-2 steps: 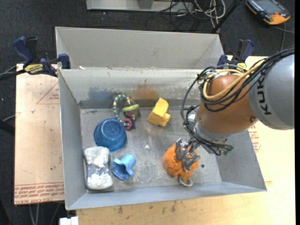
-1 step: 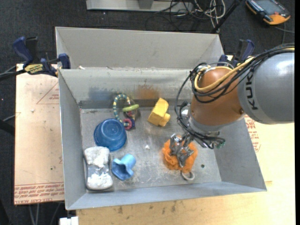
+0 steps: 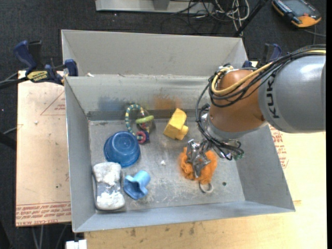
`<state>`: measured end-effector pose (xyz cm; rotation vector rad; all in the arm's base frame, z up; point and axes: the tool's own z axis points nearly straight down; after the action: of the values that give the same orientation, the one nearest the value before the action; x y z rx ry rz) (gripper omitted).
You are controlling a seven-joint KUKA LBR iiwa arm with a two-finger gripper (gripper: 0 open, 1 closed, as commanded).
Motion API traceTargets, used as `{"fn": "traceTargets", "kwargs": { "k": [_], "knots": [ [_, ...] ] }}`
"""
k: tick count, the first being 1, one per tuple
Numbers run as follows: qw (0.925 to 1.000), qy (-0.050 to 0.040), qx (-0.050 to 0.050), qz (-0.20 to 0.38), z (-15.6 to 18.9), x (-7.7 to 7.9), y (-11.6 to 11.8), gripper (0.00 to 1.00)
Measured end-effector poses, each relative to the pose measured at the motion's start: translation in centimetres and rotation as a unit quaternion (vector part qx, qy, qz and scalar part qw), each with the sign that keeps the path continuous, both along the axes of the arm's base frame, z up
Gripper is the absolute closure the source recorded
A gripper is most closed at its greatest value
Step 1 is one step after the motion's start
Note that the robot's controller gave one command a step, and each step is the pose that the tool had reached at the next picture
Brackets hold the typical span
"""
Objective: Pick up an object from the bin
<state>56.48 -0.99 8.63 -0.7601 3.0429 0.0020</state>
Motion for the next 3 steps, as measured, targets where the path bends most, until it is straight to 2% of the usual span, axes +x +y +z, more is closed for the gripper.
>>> {"fn": "traceTargets", "kwargs": {
  "k": [1, 2, 3],
  "knots": [
    [0.9917, -0.0121, 0.000, 0.128, -0.4, -4.0, -0.3, 1.00],
    [0.9992, -0.0113, 0.001, 0.038, -1.0, -7.1, -2.0, 1.00],
    [0.9992, -0.0106, 0.001, 0.038, -1.0, -7.1, -2.0, 1.00]
  ]
}}
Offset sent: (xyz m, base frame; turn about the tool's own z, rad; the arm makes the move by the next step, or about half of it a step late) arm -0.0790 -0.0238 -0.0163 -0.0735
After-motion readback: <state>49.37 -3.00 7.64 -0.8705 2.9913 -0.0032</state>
